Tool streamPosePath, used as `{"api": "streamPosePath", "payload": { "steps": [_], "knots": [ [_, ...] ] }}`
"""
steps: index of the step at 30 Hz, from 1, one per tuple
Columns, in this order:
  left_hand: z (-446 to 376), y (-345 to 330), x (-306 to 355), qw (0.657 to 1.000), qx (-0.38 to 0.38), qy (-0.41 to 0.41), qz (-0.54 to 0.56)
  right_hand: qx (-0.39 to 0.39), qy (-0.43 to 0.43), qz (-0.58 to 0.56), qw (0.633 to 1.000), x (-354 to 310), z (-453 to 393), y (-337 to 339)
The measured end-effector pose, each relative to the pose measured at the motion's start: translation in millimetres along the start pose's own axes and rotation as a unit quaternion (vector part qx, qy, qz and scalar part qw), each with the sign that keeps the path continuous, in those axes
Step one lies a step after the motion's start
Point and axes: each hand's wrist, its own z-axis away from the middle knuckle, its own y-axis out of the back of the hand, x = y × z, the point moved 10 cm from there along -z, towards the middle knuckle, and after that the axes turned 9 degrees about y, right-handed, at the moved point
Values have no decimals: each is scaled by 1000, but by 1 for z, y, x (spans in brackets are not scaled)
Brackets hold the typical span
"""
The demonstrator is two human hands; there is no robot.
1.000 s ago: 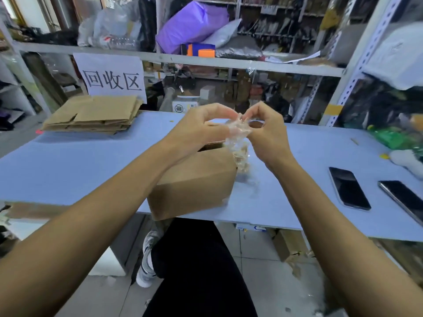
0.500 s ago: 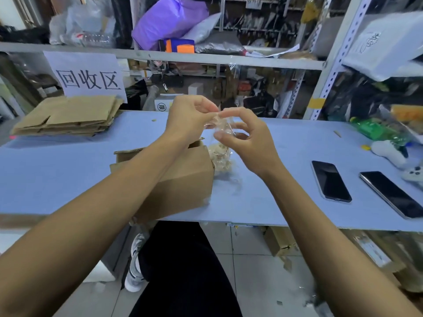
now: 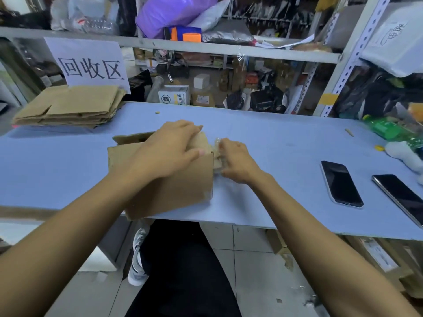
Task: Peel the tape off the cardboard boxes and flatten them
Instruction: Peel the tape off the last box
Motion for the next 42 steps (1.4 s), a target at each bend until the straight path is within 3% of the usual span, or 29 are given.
{"api": "streamPosePath", "payload": {
  "steps": [4,8,10,13,16,20,27,32,37,42],
  "knots": [
    [13,2,0,999,35,-13,3,62,-21,-250,966,5,6,25],
    [21,7,-1,996,58,-42,44,231,2,-231,945,0,19,71],
    [29,12,1,995,80,-58,27,266,18,-241,933,-15,26,79],
    [37,11,-8,992,89,-12,-92,217,28,-273,937,-40,32,55],
    [41,13,-28,989,67,77,-109,181,38,-309,933,-57,39,26],
    [50,39,-43,990,60,126,-10,140,37,-393,908,-72,40,1],
    [60,96,-83,957,194,135,169,67,83,-386,916,-101,29,-21],
    [79,101,-110,928,212,100,289,127,69,-377,915,-102,26,-11],
    [96,96,-140,878,228,114,404,131,78,-407,901,-112,22,4],
    [100,81,-154,889,194,142,391,131,77,-384,911,-125,17,7]
  ]
}}
